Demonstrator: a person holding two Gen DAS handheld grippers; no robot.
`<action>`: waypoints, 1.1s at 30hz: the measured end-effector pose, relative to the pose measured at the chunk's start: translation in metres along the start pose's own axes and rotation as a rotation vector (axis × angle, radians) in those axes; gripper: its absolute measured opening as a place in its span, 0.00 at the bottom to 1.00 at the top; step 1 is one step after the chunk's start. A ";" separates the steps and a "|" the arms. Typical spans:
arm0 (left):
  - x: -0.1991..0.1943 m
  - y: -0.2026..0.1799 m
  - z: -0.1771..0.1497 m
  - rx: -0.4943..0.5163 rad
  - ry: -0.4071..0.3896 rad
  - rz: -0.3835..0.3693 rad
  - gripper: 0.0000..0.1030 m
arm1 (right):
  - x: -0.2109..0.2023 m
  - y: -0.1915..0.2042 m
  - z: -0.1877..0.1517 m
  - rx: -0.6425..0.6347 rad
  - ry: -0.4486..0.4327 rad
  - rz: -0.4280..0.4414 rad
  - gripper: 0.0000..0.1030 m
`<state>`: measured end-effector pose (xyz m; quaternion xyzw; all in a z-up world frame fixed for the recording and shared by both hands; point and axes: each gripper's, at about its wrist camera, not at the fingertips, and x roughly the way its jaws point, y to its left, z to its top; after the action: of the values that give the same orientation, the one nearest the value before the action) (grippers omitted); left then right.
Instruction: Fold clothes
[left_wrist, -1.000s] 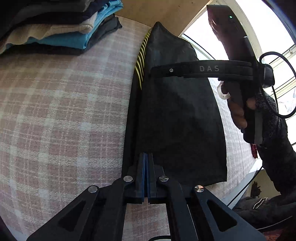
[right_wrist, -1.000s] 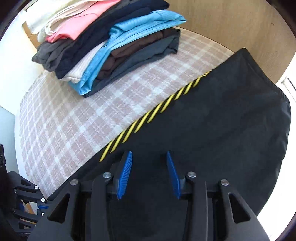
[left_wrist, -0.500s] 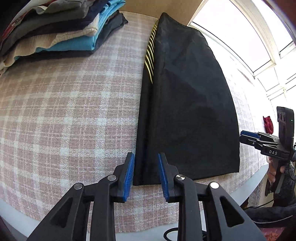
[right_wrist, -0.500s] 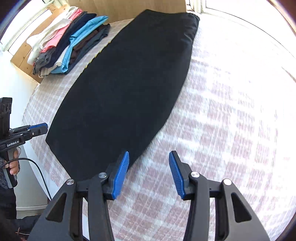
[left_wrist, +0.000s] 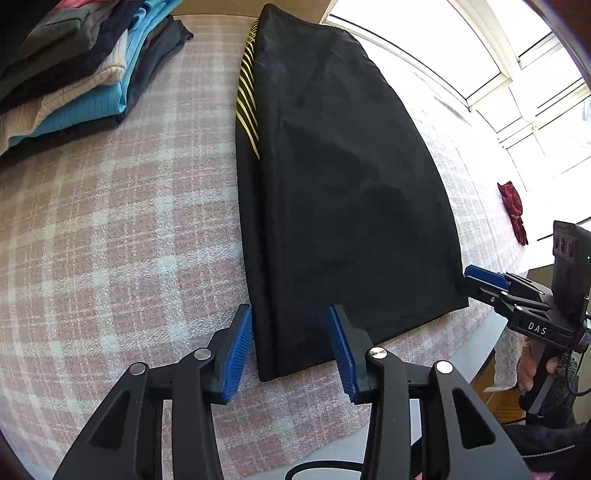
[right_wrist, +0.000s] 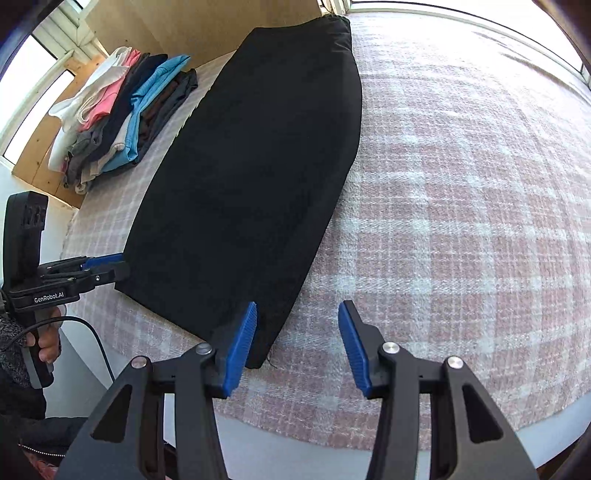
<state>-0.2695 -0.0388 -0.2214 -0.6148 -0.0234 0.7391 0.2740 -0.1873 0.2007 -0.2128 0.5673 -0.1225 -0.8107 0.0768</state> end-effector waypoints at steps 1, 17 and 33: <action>0.001 0.000 0.001 0.019 0.004 0.006 0.32 | -0.001 0.005 -0.004 0.012 -0.010 -0.017 0.44; -0.013 0.037 0.019 -0.066 0.027 -0.266 0.03 | 0.016 0.025 -0.002 0.093 0.001 -0.022 0.44; -0.044 0.030 0.046 -0.202 -0.115 -0.542 0.03 | -0.028 0.000 0.020 0.170 -0.052 0.325 0.09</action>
<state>-0.3192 -0.0694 -0.1816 -0.5674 -0.2760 0.6664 0.3971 -0.1969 0.2105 -0.1812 0.5233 -0.2826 -0.7887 0.1555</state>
